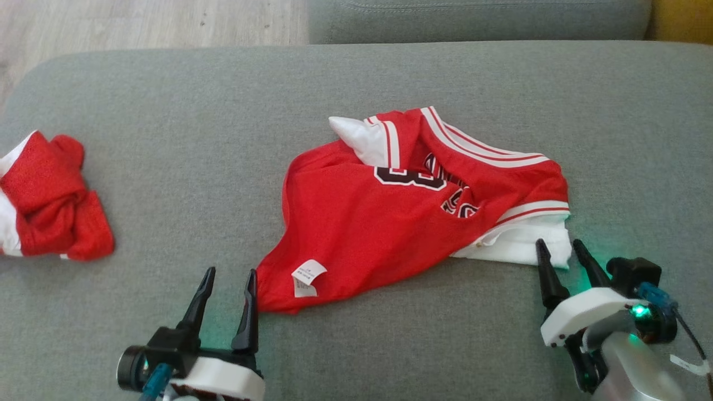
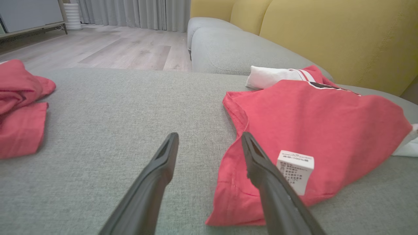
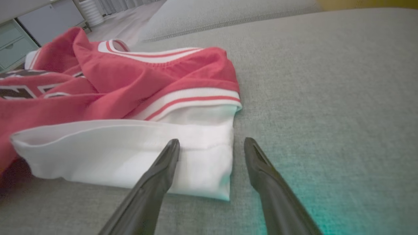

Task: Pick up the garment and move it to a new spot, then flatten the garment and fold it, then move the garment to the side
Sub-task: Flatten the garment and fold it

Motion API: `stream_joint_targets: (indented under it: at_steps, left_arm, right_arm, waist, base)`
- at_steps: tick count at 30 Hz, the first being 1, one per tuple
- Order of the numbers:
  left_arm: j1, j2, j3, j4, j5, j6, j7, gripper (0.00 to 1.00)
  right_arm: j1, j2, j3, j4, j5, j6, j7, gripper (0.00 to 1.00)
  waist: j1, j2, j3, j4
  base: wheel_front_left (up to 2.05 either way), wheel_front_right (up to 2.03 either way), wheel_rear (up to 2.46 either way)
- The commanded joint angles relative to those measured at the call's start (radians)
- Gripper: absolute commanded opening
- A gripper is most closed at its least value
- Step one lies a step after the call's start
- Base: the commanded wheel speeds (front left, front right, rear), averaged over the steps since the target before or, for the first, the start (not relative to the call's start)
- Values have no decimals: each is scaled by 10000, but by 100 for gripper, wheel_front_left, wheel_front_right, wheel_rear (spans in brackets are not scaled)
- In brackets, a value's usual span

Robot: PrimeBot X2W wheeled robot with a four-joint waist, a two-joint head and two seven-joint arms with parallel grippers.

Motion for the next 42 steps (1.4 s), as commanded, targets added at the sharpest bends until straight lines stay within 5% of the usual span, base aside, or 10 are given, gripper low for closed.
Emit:
stream_joint_targets:
  at_steps: [1,3,4,7,14,28,30,34,36,42]
  left_arm:
    - [-408,12,235,-336,-91,-19,-53,100]
    - [-416,12,215,-350,-97,-19,-53,100]
    - [-417,12,209,-359,-103,-19,-53,100]
    - [-404,12,214,-390,-125,-19,-53,100]
    - [-378,11,145,-368,-164,-34,-53,100]
    - [-69,11,-49,-258,-239,-78,-53,100]
    - [12,11,-69,-232,-300,-54,-53,100]
    - [176,11,-72,-166,-416,13,-53,100]
    - [268,11,-47,-126,-431,25,-53,100]
    - [510,11,132,-44,-364,29,-53,100]
  right_arm:
    - [-415,32,136,98,11,-7,-40,100]
    - [-471,44,109,154,29,-7,-40,85]
    - [-483,49,113,104,32,-7,-40,50]
    - [-464,9,69,-94,0,-7,-40,0]
    - [-572,-289,-96,-631,-152,-7,-40,0]
    - [-943,-2306,-201,-4776,-838,-7,-40,0]
    - [-356,-2544,-146,-4848,-823,-7,-40,30]
    - [1113,-2676,-38,-4821,-520,-7,-40,50]
    - [1859,-2686,134,-4499,-229,-7,-40,96]
    - [2459,-2513,-41,-3760,211,-7,-40,100]
  waist:
    - [-1,-1,56,98]
    - [-1,-1,79,134]
    - [-1,-1,88,145]
    - [-1,-1,97,158]
    - [-1,-1,45,155]
    - [-1,-1,-475,-310]
    - [-1,-1,-547,-427]
    - [-1,-1,-713,-630]
    - [-1,-1,-797,-715]
    - [-1,-1,-982,-874]
  base:
    - [0,0,0]
    - [0,0,0]
    - [0,0,0]
    - [0,0,0]
    - [0,0,0]
    - [0,0,0]
    - [0,0,0]
    - [0,0,0]
    - [0,0,0]
    - [0,0,0]
